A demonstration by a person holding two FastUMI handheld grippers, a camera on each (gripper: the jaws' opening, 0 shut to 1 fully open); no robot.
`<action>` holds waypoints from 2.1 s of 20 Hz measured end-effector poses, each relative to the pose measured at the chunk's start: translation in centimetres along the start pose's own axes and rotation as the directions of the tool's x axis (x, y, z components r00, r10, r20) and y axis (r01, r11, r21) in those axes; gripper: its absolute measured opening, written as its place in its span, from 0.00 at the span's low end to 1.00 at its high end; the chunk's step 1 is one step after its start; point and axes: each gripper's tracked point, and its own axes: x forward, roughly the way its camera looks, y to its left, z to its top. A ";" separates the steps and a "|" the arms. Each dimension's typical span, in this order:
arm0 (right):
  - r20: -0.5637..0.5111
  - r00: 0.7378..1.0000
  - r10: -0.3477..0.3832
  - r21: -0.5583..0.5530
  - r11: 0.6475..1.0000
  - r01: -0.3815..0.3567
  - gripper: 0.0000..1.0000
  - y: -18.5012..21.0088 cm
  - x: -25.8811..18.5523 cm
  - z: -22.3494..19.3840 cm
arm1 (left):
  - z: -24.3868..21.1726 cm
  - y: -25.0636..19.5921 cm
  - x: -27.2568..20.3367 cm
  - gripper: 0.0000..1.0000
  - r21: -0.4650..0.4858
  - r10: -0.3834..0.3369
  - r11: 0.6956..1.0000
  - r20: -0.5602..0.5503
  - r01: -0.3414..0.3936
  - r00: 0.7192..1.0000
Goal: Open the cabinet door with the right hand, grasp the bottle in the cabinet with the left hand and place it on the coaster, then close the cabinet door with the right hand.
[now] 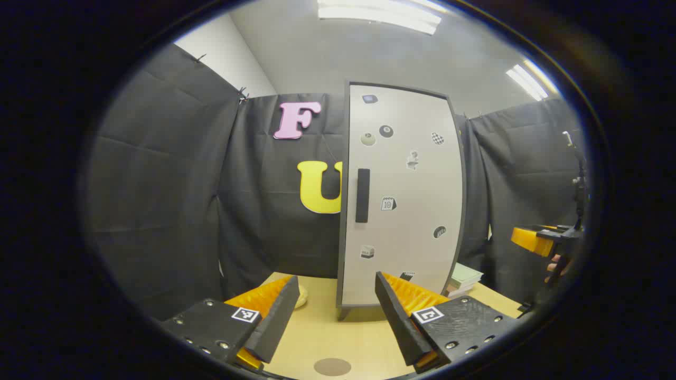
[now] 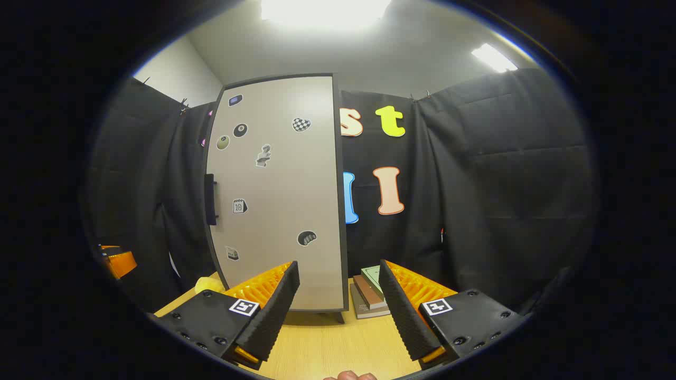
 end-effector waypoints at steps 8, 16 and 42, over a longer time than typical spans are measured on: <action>-0.014 1.000 0.003 0.000 1.000 -0.003 0.93 0.4 -0.2 -0.9 | -0.2 0.2 -0.6 0.87 0.005 0.010 1.000 -0.006 -0.010 1.000; -0.014 0.999 0.044 -0.002 0.999 -0.044 0.96 2.3 -0.9 -0.7 | -0.6 0.4 -0.8 0.89 0.010 0.025 1.000 -0.012 -0.025 1.000; -0.028 0.947 0.320 -0.085 0.943 -0.321 0.96 21.4 12.0 8.4 | -4.4 7.6 -4.4 0.92 -0.047 0.242 0.968 -0.076 -0.246 0.967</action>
